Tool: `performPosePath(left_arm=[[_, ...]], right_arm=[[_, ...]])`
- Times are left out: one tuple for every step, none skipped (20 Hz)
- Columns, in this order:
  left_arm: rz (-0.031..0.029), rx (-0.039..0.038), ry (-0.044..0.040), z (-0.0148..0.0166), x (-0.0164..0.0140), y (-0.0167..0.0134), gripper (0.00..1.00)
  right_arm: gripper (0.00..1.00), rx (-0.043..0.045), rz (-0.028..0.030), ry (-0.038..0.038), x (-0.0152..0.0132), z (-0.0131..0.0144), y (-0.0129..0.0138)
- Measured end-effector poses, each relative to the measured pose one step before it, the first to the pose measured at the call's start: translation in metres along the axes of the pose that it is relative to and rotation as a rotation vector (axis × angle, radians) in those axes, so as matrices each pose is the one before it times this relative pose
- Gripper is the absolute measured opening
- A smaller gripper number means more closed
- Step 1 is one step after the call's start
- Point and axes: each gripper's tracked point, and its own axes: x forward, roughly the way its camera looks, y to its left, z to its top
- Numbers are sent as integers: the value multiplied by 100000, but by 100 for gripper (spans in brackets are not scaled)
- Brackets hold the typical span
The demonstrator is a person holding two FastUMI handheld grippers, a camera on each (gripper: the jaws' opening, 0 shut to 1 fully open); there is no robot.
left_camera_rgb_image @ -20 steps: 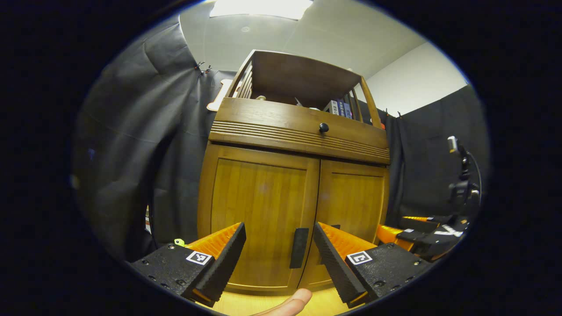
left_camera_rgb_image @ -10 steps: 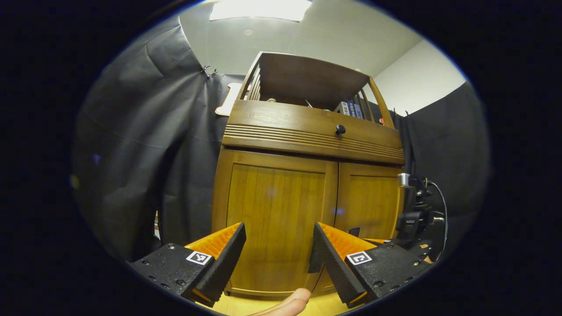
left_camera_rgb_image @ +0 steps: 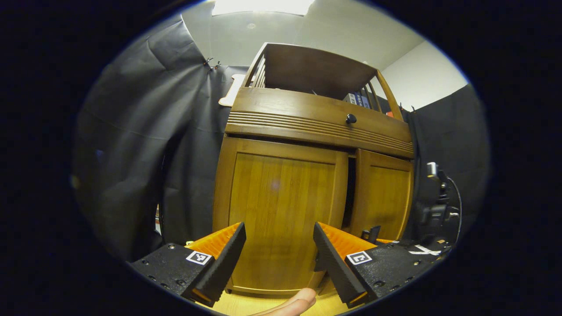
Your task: Open the right door of the double-door shoe cabinet with the right hand, and open the left door with the left hand.
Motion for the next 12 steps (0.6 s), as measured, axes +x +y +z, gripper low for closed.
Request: performPosePath(left_arm=[[898,528,-9,11,-17,132,96],[577,465,-146,-62,-56,121,96],[-32,-72,-199,84,5,-21,96],[-522,-240,-291,54,-104,-243,92],[-511,-110,-155,104,-20,-192,92],[-511,102,-289,-46,-140,-251,92],[-478,287,-338,106,-64,-243,96],[-438,427,-330,58,-144,-115,96],[-385,295,-494,112,-69,-188,96],[-355,339,-251,43,-102,-140,92],[-312,305,-143,11,26,-146,92],[-411,443,-150,-138,-211,-200,92]], right_arm=[[19,417,1575,338,-1181,283,-380],[19,1146,1147,239,-980,204,-360],[19,707,850,674,-840,265,-334],[18,-320,733,389,-911,213,-327],[18,-385,371,649,-780,147,-353],[18,50,592,625,-551,-309,-133],[18,115,361,283,-626,-58,-223],[18,-14,298,400,-732,-133,-207],[18,-6,325,216,-632,-34,-260],[18,-167,127,79,-733,-244,-121],[18,-590,123,380,-603,-15,-266],[18,-766,-58,234,-589,27,-230]])
